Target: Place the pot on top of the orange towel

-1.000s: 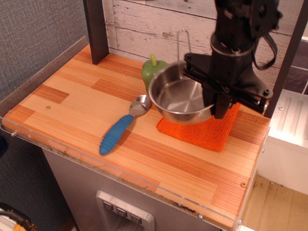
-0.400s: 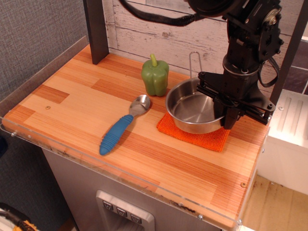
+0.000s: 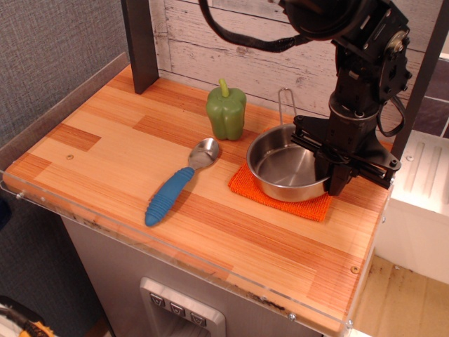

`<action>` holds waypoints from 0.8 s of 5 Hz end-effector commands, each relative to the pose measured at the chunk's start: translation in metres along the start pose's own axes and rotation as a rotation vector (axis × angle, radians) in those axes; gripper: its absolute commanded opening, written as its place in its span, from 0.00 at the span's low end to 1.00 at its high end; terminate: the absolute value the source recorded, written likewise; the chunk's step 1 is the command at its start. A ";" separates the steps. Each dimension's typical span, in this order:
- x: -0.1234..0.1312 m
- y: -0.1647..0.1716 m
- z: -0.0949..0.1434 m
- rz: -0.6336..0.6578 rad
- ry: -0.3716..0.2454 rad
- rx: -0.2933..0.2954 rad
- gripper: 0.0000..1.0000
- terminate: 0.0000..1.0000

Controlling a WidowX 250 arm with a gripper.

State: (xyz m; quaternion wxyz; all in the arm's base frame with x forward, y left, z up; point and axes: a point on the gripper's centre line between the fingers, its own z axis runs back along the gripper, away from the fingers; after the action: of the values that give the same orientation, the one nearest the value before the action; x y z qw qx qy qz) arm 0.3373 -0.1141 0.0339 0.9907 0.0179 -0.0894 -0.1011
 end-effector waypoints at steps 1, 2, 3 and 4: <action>-0.007 0.005 0.025 0.023 -0.033 -0.026 1.00 0.00; -0.005 0.007 0.046 0.042 -0.076 -0.082 1.00 0.00; -0.011 0.016 0.076 0.070 -0.131 -0.164 1.00 0.00; -0.038 0.050 0.105 0.175 -0.132 -0.130 1.00 0.00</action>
State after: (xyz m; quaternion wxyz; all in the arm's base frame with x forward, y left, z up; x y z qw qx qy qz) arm 0.3039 -0.0594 0.1219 0.9902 -0.0554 -0.1266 -0.0176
